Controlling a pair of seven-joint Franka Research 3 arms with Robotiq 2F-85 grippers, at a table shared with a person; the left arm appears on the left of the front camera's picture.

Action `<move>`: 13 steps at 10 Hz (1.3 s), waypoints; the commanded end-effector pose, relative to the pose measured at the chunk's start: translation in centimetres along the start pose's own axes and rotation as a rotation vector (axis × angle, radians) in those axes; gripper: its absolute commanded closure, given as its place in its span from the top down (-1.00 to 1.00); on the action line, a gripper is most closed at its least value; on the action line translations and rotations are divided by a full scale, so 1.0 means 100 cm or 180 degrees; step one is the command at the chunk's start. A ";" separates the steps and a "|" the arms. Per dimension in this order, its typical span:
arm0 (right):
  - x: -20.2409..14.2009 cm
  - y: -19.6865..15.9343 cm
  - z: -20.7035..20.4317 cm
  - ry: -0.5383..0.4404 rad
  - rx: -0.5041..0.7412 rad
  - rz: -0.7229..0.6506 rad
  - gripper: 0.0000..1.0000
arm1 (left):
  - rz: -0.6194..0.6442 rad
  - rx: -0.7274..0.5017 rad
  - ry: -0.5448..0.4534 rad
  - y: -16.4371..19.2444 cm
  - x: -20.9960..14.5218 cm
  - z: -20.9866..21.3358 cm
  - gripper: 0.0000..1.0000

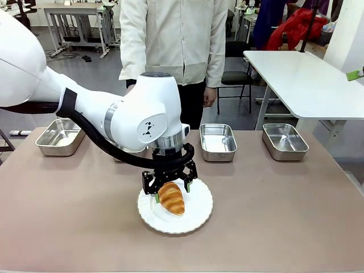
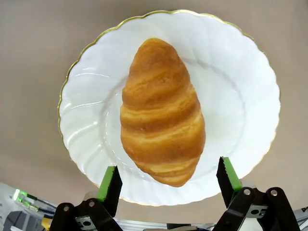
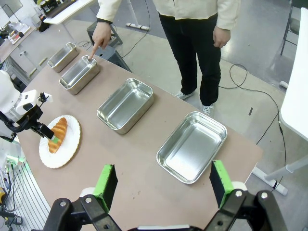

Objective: Place the bread in the container.
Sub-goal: Place the Butter Roll into the Airtight Container indicated by the human.

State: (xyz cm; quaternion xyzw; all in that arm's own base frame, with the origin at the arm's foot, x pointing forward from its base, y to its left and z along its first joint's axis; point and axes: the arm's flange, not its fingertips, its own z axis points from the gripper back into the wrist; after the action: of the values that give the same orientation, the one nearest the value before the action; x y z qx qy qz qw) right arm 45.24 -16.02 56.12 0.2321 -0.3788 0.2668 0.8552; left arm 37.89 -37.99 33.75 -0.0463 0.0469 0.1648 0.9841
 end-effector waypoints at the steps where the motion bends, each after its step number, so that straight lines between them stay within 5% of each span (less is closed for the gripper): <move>1: 0.001 0.000 0.000 -0.0056 0.0028 0.0022 1.00 | -0.0054 -0.0044 -0.0085 0.008 0.003 -0.008 1.00; 9: 0.001 0.000 0.000 -0.0056 0.0028 0.0022 1.00 | -0.0083 0.0004 -0.0052 0.003 0.019 -0.024 1.00; 13: 0.001 0.000 0.000 -0.0056 0.0028 0.0022 1.00 | -0.0002 -0.0063 -0.0099 -0.002 0.023 -0.026 0.24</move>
State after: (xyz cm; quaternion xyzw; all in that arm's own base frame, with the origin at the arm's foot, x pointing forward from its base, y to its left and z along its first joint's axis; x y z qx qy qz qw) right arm 45.24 -16.02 56.12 0.2321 -0.3788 0.2668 0.8552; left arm 39.30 -37.23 31.16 -0.0548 0.0459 0.1606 0.9844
